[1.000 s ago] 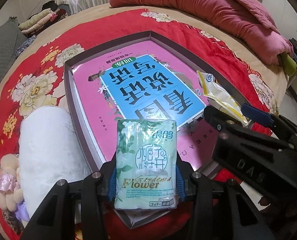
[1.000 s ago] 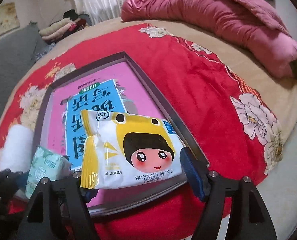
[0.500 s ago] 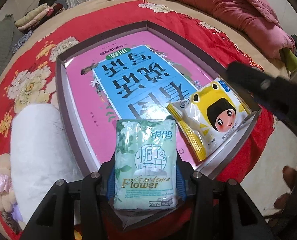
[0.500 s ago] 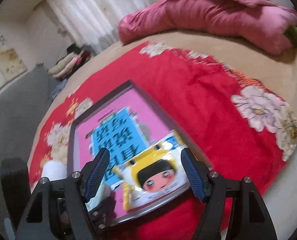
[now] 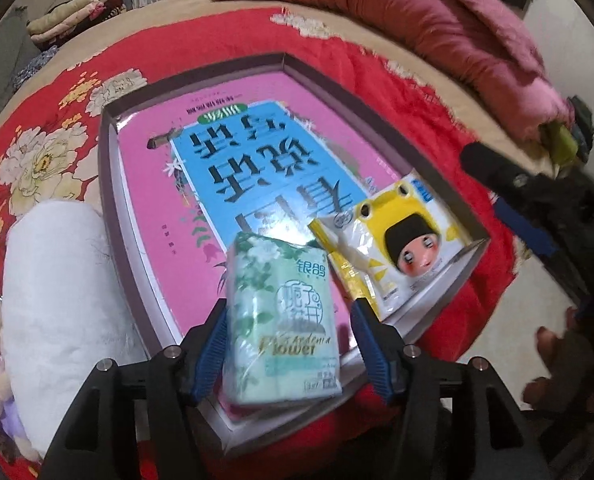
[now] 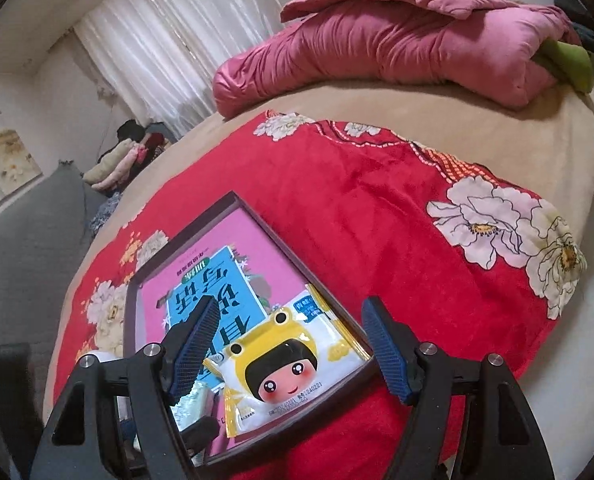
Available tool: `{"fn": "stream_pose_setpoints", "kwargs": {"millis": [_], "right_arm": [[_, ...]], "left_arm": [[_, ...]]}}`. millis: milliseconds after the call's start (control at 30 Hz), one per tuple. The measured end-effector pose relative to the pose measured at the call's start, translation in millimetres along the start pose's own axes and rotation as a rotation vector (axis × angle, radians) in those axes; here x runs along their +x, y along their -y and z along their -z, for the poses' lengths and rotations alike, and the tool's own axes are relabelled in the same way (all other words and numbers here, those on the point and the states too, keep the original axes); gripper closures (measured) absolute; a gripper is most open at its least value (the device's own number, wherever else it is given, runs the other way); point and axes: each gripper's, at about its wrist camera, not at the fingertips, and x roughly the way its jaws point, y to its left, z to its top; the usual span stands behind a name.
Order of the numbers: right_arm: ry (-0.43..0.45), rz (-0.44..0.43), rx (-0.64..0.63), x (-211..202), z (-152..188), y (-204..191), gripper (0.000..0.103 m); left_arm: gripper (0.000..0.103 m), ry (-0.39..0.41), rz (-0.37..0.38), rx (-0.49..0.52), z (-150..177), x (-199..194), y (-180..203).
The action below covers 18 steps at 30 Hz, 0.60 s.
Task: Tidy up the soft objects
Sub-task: 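Open the right tool onto the tray while the left releases the tissue pack beside it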
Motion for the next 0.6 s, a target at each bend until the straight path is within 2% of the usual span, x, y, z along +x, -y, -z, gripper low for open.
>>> {"fn": "stream_pose_setpoints", "kwargs": {"millis": [300, 433, 600], "right_arm": [[0.031, -0.026, -0.048, -7.3, 1.4, -14.6, 0.028], [0.053, -0.048, -0.061, -13.6, 1.2, -20.1, 0.028], [0.063, -0.031, -0.083, -18.6, 3.8, -27.4, 0.028]], "left_arm": [[0.042, 0.103, 0.023, -0.030, 10.0, -37.6, -8.4], [0.039, 0.147, 0.002, -0.042, 15.6, -55.2, -13.3], [0.037, 0.187, -0.026, -0.081, 26.3, -72.3, -28.0]]}}
